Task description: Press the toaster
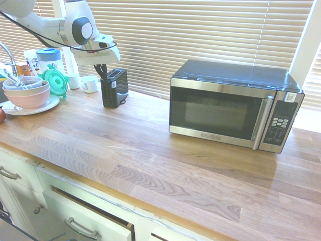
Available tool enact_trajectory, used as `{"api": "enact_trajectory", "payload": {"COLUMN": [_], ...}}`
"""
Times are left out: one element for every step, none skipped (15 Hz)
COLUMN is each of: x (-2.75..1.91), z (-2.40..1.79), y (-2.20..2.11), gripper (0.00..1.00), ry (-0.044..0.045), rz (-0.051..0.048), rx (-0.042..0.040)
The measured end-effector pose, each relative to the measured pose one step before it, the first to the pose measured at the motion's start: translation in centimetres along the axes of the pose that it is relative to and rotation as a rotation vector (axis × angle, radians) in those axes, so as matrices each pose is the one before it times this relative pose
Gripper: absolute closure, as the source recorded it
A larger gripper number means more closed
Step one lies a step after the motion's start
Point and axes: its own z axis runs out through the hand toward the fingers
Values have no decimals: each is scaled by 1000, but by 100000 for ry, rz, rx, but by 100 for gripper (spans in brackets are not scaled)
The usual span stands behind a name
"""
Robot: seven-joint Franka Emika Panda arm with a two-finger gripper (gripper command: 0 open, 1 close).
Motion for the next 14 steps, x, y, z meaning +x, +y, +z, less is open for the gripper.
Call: {"api": "enact_trajectory", "payload": {"x": [322,231,80,25,-10,44,33,6,-52,-131,-10,-6,-17,-41], "z": [450,459,547,706,944,1067,932,162,35,42,2,3,-1,4], "y": [134,188,210,273,298,448,397,88,-8,-108,-9,-4,-29,-70], "gripper": [100,100,100,100,100,100,100,100,100,100,100,100,100,100], "ry": [-862,-821,-965,-1363,-2037,-2129,-1779,-520,-345,-469,-26,-7,12,172], "rz": [155,124,33,612,770,573,714,368,37,-155,-11,-12,-62,-237], "rx": [-166,194,90,163,422,126,-112,46,-111,-135,-15,-5,6,-21]}}
